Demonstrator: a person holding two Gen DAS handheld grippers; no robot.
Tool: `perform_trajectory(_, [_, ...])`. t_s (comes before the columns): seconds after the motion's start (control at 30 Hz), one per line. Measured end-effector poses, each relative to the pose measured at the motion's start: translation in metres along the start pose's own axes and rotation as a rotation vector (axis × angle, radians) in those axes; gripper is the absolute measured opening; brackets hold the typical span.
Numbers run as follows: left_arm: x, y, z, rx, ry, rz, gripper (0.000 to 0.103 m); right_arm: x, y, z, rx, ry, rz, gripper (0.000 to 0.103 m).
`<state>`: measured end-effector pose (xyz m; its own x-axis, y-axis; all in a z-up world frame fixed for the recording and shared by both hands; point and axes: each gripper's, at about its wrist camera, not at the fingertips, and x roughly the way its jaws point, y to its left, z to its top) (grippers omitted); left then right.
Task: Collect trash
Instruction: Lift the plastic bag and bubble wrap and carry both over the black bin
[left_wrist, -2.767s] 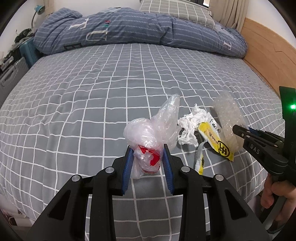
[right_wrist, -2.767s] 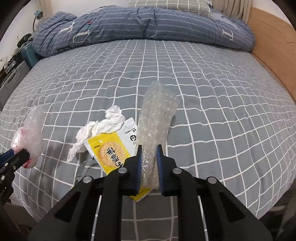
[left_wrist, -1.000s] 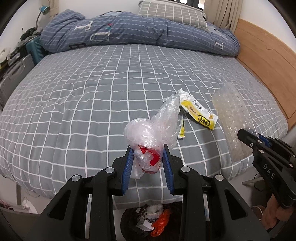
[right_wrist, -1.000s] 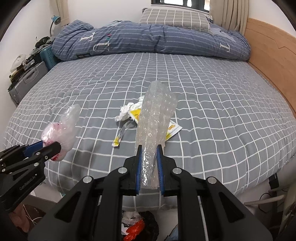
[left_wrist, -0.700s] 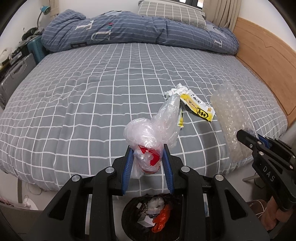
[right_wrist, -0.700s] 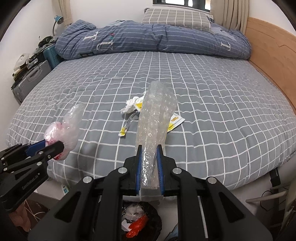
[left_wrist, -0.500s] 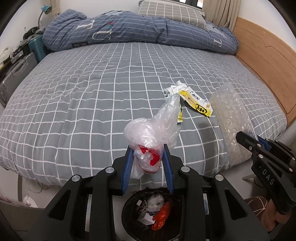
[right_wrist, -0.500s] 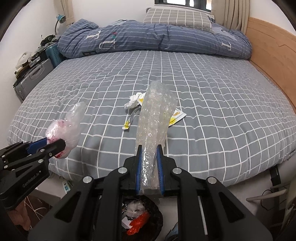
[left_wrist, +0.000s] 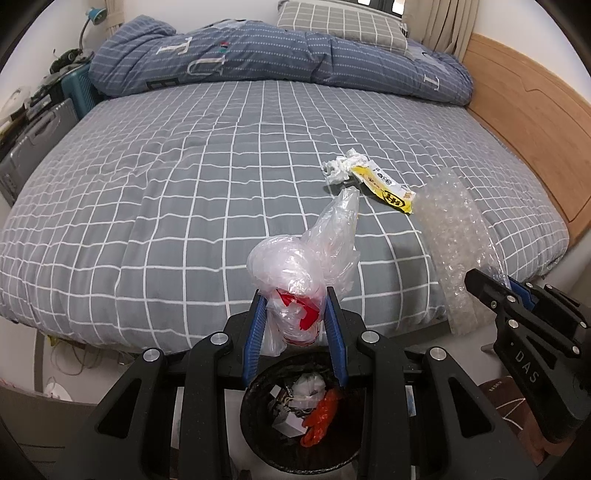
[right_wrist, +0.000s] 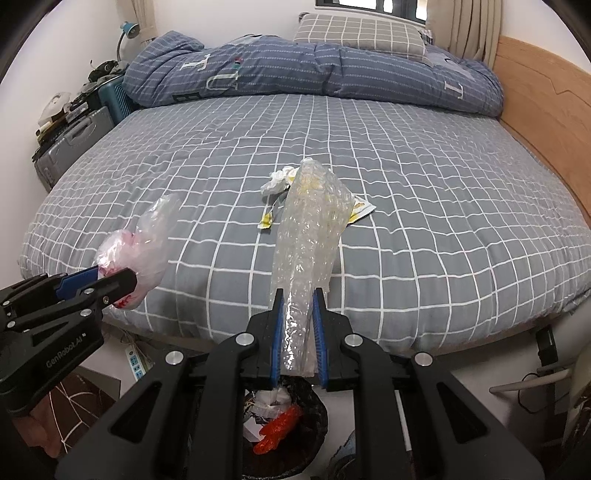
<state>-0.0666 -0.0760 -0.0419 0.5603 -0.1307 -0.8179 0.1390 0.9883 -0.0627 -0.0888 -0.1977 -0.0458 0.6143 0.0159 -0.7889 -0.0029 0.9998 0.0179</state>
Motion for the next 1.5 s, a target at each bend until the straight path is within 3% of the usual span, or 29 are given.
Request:
perform_trajectory(0.73, [-0.012, -0.002, -0.055, -0.005, 0.049, -0.006, 0.031, -0.013, 0.013, -0.041, -0.02, 0.034, 0.02, 0.014])
perform_trajectory(1.5, [0.018, 0.007, -0.118, -0.026, 0.173, -0.013, 0.031, 0.01, 0.018, -0.112, -0.001, 0.175, 0.044, 0.014])
